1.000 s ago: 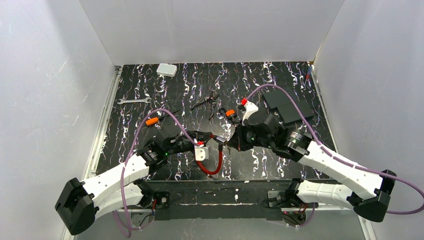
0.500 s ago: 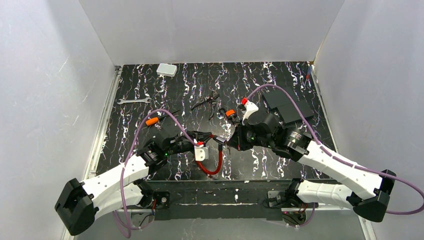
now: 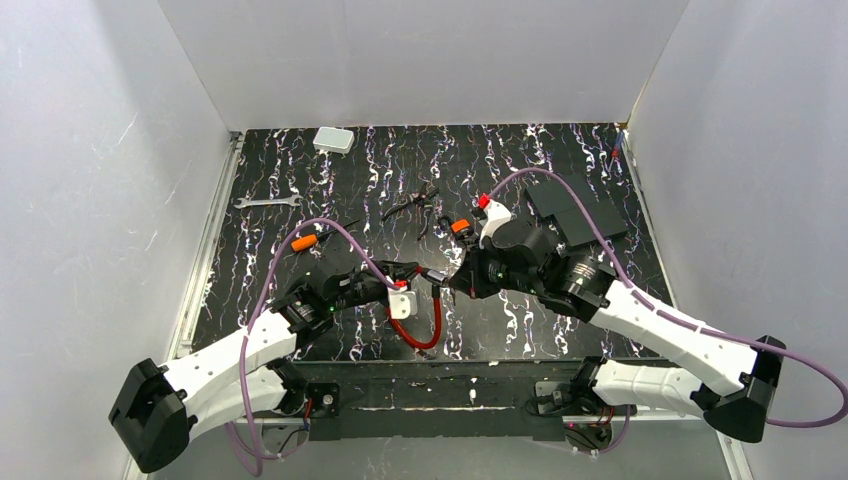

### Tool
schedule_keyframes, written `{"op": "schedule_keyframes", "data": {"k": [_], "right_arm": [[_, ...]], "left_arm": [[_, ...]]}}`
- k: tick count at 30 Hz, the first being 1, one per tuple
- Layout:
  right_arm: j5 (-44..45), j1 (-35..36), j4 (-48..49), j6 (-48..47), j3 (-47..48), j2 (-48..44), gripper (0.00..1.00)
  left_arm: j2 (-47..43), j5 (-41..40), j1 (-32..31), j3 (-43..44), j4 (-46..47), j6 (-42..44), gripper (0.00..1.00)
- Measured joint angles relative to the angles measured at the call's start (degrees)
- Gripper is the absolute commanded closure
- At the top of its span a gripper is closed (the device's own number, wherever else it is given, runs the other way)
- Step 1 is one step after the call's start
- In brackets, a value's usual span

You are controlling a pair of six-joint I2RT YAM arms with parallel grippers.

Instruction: Unlock with the key

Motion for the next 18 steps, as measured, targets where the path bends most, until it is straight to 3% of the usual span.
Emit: {"op": "schedule_keyframes", "data": {"k": [10,18], "right_arm": [[0.3,-1.7,1.2,3.7,-0.1,0.6,0.99],[-8.7,-5.2,6.1,1.4,-2.7,0.1,0.99]], "left_arm": [[0.0,-1.1,0.2,-0.2,-0.3,0.0,1.0],[-0.8,-1.2,0.2,-0.3,-0.8,-0.2,1.0]]}}
